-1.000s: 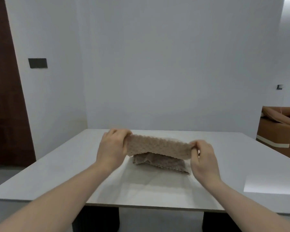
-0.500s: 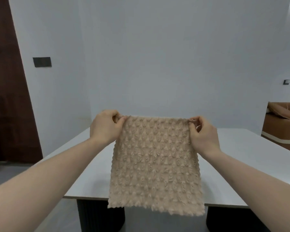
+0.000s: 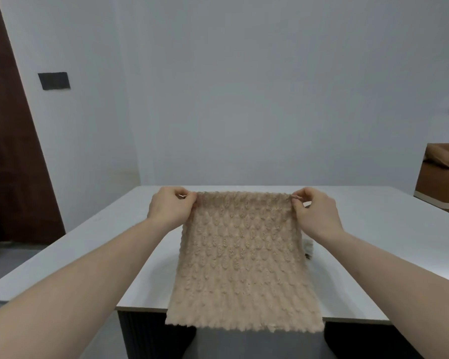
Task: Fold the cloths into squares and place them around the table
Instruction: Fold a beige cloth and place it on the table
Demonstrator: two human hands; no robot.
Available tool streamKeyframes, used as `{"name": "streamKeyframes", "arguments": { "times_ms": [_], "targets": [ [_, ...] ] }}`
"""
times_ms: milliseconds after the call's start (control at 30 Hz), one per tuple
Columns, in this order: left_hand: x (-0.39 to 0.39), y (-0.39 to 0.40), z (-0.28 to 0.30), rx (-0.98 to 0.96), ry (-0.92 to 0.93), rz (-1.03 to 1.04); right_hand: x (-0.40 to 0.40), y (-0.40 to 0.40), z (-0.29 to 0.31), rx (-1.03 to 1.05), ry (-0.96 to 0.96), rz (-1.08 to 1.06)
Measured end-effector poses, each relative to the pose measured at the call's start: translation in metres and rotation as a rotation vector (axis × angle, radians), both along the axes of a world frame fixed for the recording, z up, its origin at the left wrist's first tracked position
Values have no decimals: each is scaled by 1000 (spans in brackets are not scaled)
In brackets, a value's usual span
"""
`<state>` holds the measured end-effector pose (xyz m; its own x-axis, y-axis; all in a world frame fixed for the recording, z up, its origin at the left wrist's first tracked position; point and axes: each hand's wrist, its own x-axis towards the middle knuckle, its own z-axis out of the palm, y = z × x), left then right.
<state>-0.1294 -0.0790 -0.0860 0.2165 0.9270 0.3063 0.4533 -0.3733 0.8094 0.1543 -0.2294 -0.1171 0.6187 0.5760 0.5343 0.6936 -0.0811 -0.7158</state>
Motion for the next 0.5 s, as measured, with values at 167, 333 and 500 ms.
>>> {"name": "streamKeyframes", "arguments": {
  "times_ms": [167,333,500],
  "targets": [
    [0,-2,0,-48,-46,-35,-1,-3,2,3,9,13],
    [-6,-9,-12,-53,-4,-32,-4,-23,-9,-114,-58,48],
    [-18,-24,-28,-57,129,-36,-9,-52,-19,-234,-144,135]
  ]
}}
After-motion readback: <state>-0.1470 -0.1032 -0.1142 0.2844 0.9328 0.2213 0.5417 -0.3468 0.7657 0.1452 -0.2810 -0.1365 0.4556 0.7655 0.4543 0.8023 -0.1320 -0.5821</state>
